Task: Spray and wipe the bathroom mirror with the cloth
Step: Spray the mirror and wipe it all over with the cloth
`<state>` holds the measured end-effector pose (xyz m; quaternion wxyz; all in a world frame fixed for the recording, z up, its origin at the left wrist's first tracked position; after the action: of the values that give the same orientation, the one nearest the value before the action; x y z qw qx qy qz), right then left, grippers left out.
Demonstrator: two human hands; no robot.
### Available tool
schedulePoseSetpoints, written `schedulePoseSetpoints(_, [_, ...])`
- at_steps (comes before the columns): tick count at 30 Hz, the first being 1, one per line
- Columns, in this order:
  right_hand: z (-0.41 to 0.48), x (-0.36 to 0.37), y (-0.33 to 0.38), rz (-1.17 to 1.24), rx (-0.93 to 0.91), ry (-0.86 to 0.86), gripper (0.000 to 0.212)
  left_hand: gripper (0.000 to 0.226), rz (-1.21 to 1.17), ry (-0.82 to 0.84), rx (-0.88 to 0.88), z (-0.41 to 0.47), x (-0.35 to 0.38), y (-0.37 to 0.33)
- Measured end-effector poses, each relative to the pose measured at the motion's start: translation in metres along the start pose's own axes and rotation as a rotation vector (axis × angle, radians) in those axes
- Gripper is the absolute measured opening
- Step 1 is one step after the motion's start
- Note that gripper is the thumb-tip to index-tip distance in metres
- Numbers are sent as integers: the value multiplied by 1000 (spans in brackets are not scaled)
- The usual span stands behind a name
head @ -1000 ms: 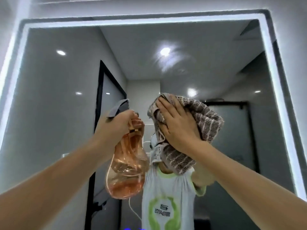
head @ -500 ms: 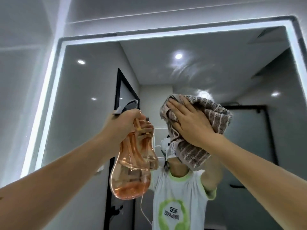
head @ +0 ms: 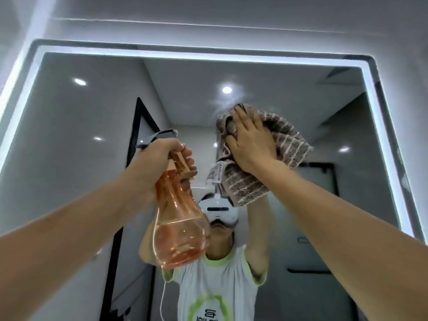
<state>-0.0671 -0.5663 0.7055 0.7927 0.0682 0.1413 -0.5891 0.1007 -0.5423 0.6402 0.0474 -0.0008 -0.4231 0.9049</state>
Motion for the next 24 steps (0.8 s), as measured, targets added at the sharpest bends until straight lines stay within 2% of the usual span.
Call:
schedulePoseSetpoints(4, [-18, 29, 35, 50, -139, 92, 58, 19, 51, -58, -8, -6, -23, 5])
schedulePoseSetpoints(9, [-90, 41, 19, 24, -287, 103, 61, 24, 119, -46, -66, -26, -31, 25])
schedulePoseSetpoints(13, [-69, 21, -2, 15, -168, 85, 57, 22, 178, -98, -78, -39, -56, 38])
schedulePoseSetpoints(15, [-61, 23, 9, 17, -58, 38, 56, 18, 190, -154, -98, -42, -77, 44])
schedulePoseSetpoints(17, [-65, 37, 34, 63, -39, 8, 56, 12, 225, -188, -102, -46, -91, 52])
schedulePoseSetpoints(21, [-110, 83, 81, 51, -244, 112, 57, 18, 186, -226, -99, -62, -101, 74])
schedulePoseSetpoints(24, [-156, 92, 73, -13, -360, 153, 54, 17, 198, -212, -132, -80, -104, 87])
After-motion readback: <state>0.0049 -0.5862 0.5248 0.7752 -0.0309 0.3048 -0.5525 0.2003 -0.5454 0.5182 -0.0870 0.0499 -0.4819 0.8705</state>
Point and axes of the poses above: each hand's wrist, its own z-axis towards the middle knuckle, its own x-axis out of the palm, y = z × x, the point moved 4 cm from there along z, towards the middle knuckle, and after that the axes turned 13 degrees about z, right-handed, at the moved point
